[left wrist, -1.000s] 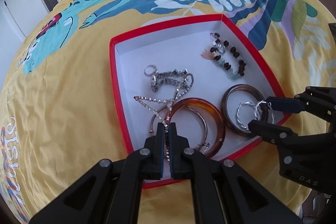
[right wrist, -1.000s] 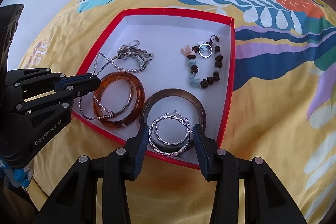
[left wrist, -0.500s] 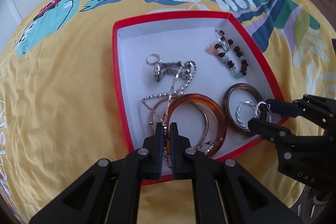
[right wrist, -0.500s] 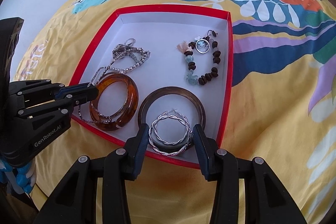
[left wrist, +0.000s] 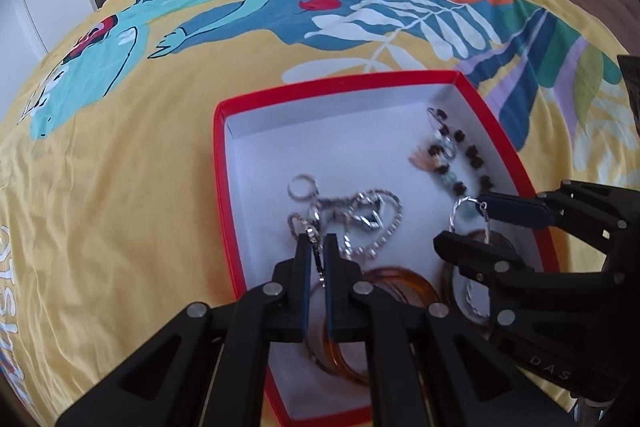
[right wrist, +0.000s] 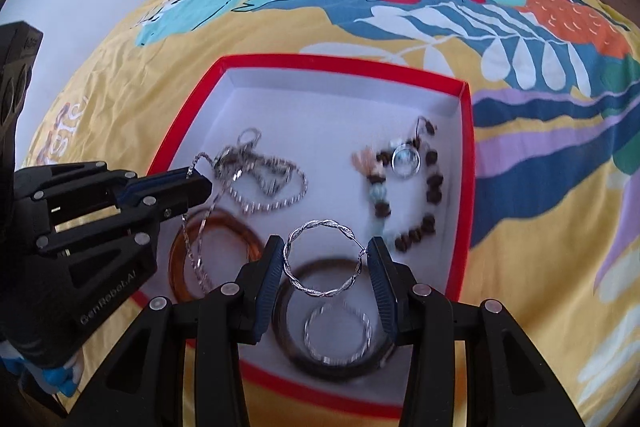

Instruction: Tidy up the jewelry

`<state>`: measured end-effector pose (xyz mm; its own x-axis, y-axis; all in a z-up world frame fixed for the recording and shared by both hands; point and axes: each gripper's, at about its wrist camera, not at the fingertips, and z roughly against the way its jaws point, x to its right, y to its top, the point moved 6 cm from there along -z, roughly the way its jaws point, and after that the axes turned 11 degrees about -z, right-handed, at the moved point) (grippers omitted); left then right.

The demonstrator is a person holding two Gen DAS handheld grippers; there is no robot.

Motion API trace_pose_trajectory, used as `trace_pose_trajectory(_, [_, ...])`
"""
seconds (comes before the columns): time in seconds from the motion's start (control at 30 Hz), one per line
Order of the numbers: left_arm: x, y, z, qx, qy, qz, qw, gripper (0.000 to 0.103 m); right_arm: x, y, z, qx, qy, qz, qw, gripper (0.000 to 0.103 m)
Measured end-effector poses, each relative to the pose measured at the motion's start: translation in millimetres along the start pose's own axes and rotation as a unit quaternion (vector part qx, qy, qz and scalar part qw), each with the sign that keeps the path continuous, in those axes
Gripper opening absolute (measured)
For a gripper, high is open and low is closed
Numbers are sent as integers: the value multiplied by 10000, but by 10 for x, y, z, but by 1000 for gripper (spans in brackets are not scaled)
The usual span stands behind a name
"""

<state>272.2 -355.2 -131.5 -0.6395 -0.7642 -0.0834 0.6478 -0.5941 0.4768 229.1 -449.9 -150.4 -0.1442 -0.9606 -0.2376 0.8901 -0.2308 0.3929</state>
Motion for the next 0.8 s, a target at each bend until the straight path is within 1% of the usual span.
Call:
trace_pose_trajectory(0.17, [-91,136,-110,13,131,-13,9999,6,-1,186,-140,31,-77,-20,10000,43])
trace_pose_trajectory(0.3, [-109,183,-142,1,138,-17,9999,7,17,230,-189,36,-160,-19,9999,43])
trace_pose_trajectory(0.37, [-113,182,-150,-12,133,-2,9999,14,32,233,-204,16,-196,-7,9998,44])
trace_pose_trajectory(0.4, [-115,175,-149,-11,125,14,9999,24,37,224,-205,7,-209,-6,9998,48])
trace_pose_trajectory(0.43, [-121,168,-142,-5,134,33,9999,31,44,220,-209,3,-224,-10,9997,51])
trace_pose_trajectory(0.47, [-124,164,-136,4,136,47,9999,33,53,211,-208,2,-245,-17,9997,51])
trace_pose_trajectory(0.6, [-120,159,-52,33,60,86,9999,33,103,165,-155,16,-312,-117,9994,53])
trace_pose_trajectory(0.8, [-93,166,247,232,26,153,9996,35,154,96,148,249,-338,-348,9985,58])
